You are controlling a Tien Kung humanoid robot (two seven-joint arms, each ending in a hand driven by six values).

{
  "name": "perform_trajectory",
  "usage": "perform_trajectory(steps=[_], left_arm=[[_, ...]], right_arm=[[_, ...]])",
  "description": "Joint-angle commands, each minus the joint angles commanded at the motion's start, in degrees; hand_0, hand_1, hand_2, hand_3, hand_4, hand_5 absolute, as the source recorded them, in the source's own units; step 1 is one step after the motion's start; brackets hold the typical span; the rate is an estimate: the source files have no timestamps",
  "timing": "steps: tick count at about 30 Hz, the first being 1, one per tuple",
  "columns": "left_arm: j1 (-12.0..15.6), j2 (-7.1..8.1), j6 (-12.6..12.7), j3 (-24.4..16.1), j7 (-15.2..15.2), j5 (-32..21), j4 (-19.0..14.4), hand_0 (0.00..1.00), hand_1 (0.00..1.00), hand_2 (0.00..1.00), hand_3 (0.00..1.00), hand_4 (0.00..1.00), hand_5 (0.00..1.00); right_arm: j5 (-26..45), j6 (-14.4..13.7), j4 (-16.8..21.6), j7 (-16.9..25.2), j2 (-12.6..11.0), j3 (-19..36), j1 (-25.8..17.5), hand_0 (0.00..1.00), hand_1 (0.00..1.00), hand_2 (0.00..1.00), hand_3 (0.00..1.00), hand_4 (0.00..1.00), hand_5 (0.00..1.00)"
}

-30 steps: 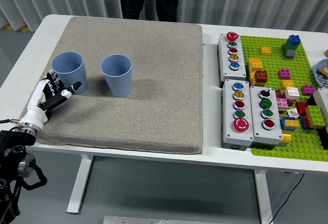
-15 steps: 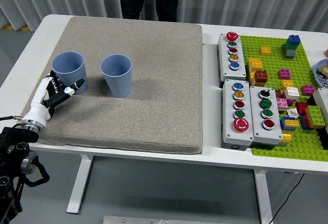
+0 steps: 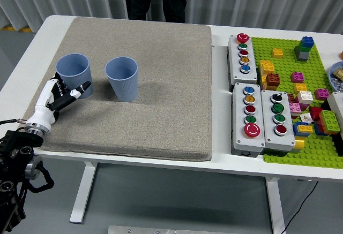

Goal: Pick cup pour cup place

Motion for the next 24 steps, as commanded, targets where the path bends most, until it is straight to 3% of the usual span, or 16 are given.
perform_trajectory(steps=[24], left_arm=[[-1.5, -0.28, 0.6, -0.2, 0.3, 1.0, 2.4, 0.939, 0.926, 0.998, 0.998, 0.986, 0.4]], right_arm=[[-0.4, 0.2, 0.0, 0.0, 0.0, -0.1, -0.2, 0.683, 0.683, 0.697, 0.654, 0.442, 0.175]])
